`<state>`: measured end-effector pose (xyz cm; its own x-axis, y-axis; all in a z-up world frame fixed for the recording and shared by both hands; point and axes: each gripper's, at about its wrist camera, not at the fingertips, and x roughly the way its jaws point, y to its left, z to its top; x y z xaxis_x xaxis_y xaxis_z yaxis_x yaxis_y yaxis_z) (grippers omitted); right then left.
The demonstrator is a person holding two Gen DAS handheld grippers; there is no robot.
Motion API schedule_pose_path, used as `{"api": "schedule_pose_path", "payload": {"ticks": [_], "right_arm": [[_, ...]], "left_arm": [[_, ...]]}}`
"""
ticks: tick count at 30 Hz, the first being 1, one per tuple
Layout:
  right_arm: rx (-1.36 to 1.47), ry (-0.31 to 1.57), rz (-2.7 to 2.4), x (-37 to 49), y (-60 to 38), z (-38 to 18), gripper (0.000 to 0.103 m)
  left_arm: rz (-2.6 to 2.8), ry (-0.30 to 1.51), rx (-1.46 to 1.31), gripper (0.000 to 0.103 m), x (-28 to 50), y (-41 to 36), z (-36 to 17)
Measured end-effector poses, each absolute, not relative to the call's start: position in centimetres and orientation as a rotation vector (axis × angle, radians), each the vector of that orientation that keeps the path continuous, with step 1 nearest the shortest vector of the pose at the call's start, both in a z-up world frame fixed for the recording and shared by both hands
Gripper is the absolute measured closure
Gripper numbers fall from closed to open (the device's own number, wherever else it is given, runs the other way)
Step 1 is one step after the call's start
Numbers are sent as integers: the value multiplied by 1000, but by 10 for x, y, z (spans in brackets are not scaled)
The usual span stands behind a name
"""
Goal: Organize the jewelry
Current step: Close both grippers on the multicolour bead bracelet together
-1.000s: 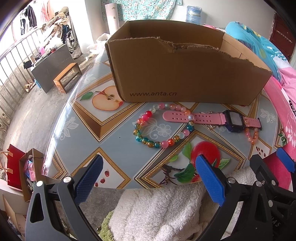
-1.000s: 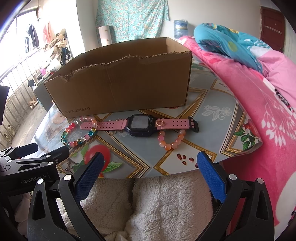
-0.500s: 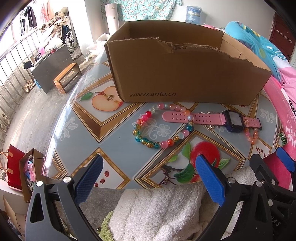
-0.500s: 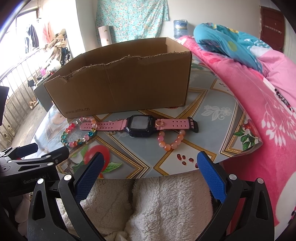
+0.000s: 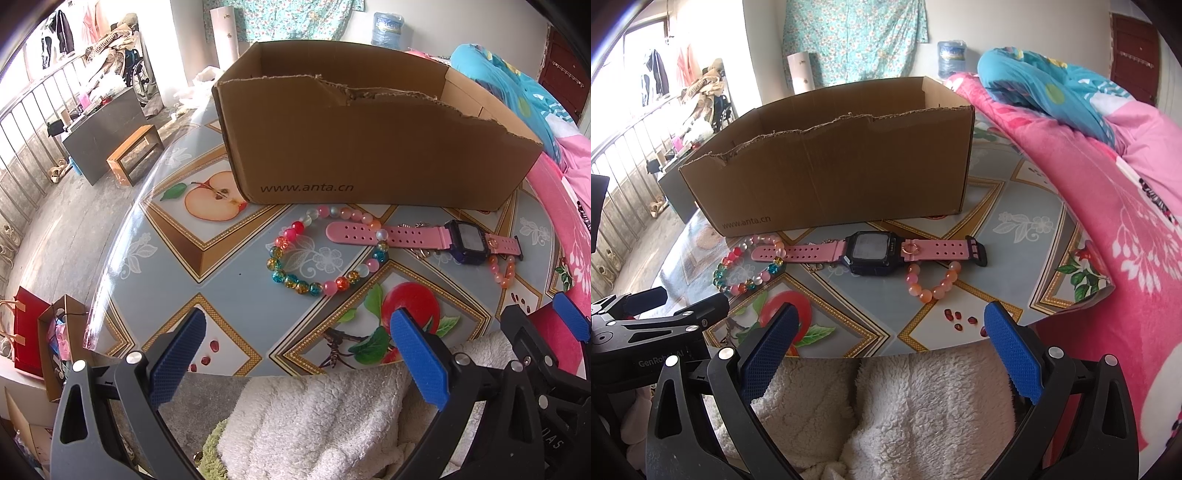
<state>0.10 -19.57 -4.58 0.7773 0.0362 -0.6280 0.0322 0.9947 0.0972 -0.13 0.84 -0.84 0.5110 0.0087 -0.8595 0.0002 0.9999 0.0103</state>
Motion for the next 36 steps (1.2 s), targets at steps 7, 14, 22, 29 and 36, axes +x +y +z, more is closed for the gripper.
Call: {"api": "schedule_pose_path", "payload": {"ticks": [7, 14, 22, 29, 36], "right_arm": [[119, 637, 16, 0, -193, -39, 7], [128, 535, 120, 5, -179, -18, 13], [145, 595, 287, 41, -150, -19, 46], [124, 713, 323, 68, -131, -35, 74], [38, 784, 324, 83, -115, -46, 83]], "left_arm": [[-61, 982, -42, 5, -3, 28, -12], [-184, 786, -44, 5, -2, 54, -3], [-299, 744, 40, 30, 21, 56, -5], [-369, 819, 131, 58, 45, 47, -20], [-418, 903, 188, 81, 60, 35, -37]]}}
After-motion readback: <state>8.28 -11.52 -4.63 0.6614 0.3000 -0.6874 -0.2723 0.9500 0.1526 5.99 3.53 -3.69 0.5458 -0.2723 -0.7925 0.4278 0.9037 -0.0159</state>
